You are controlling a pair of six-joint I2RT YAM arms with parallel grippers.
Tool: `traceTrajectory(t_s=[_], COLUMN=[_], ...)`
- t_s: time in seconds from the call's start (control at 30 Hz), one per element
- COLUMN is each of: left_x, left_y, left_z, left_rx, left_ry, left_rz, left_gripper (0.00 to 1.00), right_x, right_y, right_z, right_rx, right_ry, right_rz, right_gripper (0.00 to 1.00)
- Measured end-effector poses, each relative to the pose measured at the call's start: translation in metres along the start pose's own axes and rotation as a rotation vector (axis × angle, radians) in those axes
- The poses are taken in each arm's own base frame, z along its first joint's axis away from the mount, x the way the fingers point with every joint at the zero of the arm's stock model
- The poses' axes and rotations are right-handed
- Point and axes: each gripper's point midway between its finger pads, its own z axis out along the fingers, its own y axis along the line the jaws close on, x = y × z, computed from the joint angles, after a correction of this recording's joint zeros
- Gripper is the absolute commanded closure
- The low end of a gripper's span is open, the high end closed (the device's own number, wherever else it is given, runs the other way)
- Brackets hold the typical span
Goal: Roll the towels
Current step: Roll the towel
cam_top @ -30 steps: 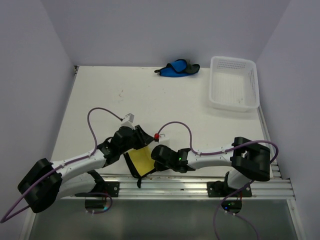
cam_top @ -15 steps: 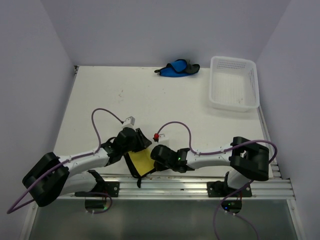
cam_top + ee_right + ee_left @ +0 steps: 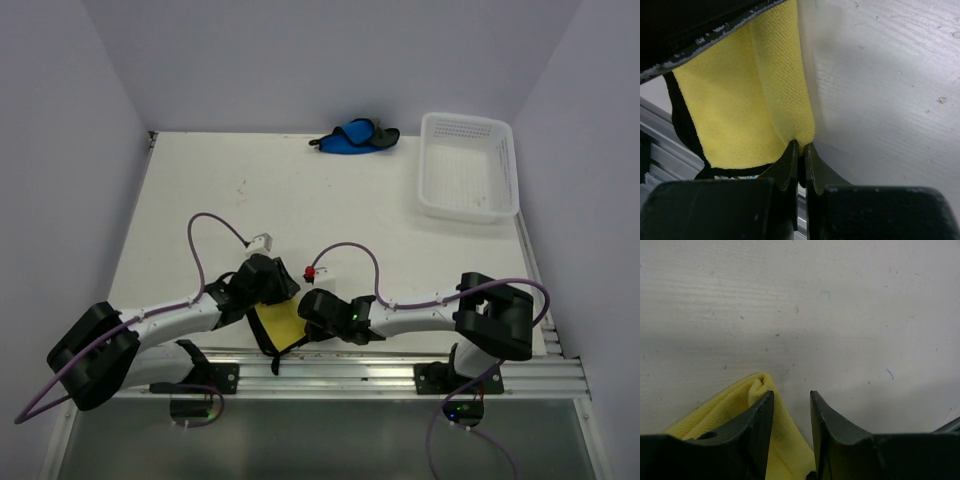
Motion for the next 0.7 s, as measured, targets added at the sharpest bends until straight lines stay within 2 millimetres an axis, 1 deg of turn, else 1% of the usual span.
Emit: traceTrajectory(t_s=[0.4, 0.63, 0.7], left_x=[0.0035, 0.005, 0.0052], left_y=[-0.0058, 0.0019, 0.003], left_z=[-0.0035, -0.0036, -0.0036], left_rx=[-0.059, -0.093, -0.096], left_ry=[-0.001, -0.01, -0.013], left_rz=[0.119, 0.131, 0.133], left_gripper=[0.61, 0.6, 0.58], right_x=[-0.0005, -0.0011, -0.001], right_y=[0.0009, 0.0018, 0.0012], right_z=[0.0008, -0.001, -0.0034], right_rx=[-0.002, 0.018, 0.042], right_ry=[-0.002, -0.027, -0.038], right_rz=[0.001, -0.024, -0.057], right_gripper=[1.0, 1.0, 1.0])
